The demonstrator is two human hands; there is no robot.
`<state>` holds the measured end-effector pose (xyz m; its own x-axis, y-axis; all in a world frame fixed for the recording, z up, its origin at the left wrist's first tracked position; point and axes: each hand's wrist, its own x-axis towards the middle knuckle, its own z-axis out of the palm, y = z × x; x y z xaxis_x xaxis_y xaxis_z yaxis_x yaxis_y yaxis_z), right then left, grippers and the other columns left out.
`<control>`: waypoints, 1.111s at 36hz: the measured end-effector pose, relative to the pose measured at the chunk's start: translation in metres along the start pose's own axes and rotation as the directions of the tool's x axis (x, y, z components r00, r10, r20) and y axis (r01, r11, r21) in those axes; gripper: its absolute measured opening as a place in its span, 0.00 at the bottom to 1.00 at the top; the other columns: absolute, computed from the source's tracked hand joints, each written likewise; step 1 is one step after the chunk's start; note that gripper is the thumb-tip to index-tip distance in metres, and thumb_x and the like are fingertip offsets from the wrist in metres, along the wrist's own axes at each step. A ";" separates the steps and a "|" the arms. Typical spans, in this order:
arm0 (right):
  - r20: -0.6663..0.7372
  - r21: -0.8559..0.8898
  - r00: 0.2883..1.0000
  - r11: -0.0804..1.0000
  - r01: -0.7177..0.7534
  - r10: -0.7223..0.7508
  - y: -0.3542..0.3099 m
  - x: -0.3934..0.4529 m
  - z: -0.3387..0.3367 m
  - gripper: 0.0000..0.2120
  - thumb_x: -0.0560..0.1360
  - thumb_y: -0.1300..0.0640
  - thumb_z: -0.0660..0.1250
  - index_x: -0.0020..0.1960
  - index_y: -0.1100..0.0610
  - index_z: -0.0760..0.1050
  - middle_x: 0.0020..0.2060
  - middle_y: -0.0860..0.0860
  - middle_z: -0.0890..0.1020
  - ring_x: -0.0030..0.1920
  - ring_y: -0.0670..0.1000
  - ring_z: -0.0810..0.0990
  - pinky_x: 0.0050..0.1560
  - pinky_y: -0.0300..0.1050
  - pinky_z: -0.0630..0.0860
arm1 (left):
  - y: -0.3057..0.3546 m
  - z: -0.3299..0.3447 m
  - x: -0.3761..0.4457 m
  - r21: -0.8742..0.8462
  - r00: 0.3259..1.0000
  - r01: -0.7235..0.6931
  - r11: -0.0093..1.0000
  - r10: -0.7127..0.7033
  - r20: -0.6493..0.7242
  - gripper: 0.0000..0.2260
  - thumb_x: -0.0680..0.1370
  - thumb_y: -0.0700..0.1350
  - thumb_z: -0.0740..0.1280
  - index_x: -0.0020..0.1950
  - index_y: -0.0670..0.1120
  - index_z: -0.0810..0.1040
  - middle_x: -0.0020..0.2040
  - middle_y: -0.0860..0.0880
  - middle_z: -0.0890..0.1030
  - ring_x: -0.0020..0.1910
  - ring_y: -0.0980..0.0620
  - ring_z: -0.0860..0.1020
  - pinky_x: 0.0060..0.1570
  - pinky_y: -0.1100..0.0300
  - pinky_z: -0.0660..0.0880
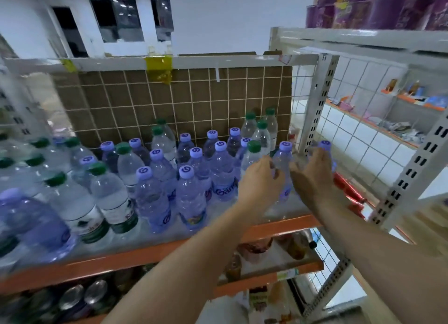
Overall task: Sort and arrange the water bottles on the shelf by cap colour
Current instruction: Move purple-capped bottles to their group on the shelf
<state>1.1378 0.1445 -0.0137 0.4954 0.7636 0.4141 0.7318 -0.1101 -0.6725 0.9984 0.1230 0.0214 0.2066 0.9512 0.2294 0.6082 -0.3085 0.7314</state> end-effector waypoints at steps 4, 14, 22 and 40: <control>-0.013 0.083 0.997 0.993 0.081 -0.080 -0.036 -0.024 0.010 0.18 0.72 0.51 0.62 0.57 0.60 0.71 0.52 0.56 0.76 0.55 0.57 0.73 0.56 0.55 0.71 | -0.016 -0.040 -0.017 0.066 0.997 -0.022 0.998 0.027 -0.077 0.08 0.78 0.48 0.61 0.42 0.46 0.69 0.42 0.50 0.75 0.43 0.46 0.74 0.38 0.57 0.65; 0.085 0.129 0.984 0.981 0.146 -0.157 -0.117 -0.101 0.048 0.09 0.74 0.57 0.66 0.53 0.59 0.73 0.48 0.54 0.77 0.47 0.57 0.77 0.46 0.52 0.74 | -0.083 -0.137 -0.075 0.060 0.985 0.037 0.998 -0.026 -0.170 0.08 0.77 0.44 0.62 0.38 0.44 0.68 0.38 0.47 0.74 0.38 0.46 0.70 0.34 0.55 0.64; 0.121 0.165 0.968 0.966 0.197 -0.218 -0.187 -0.163 0.080 0.08 0.75 0.57 0.66 0.53 0.57 0.73 0.47 0.50 0.76 0.45 0.53 0.77 0.43 0.49 0.74 | -0.148 -0.209 -0.121 0.050 0.973 0.108 0.993 -0.095 -0.212 0.09 0.77 0.45 0.62 0.41 0.41 0.72 0.38 0.47 0.77 0.38 0.45 0.74 0.37 0.53 0.69; 0.314 0.310 0.824 0.871 0.380 -0.471 -0.332 -0.292 0.164 0.08 0.76 0.57 0.66 0.54 0.57 0.73 0.44 0.50 0.78 0.43 0.54 0.77 0.41 0.45 0.71 | -0.265 -0.360 -0.213 0.119 0.844 0.394 0.911 -0.307 -0.440 0.08 0.78 0.47 0.61 0.44 0.43 0.74 0.37 0.48 0.78 0.38 0.46 0.76 0.37 0.54 0.70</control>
<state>0.6733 0.0623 -0.0117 -0.0836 0.8811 0.4655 0.6812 0.3914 -0.6187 0.5170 0.0059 0.0100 -0.3501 0.9022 0.2518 0.7271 0.0923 0.6803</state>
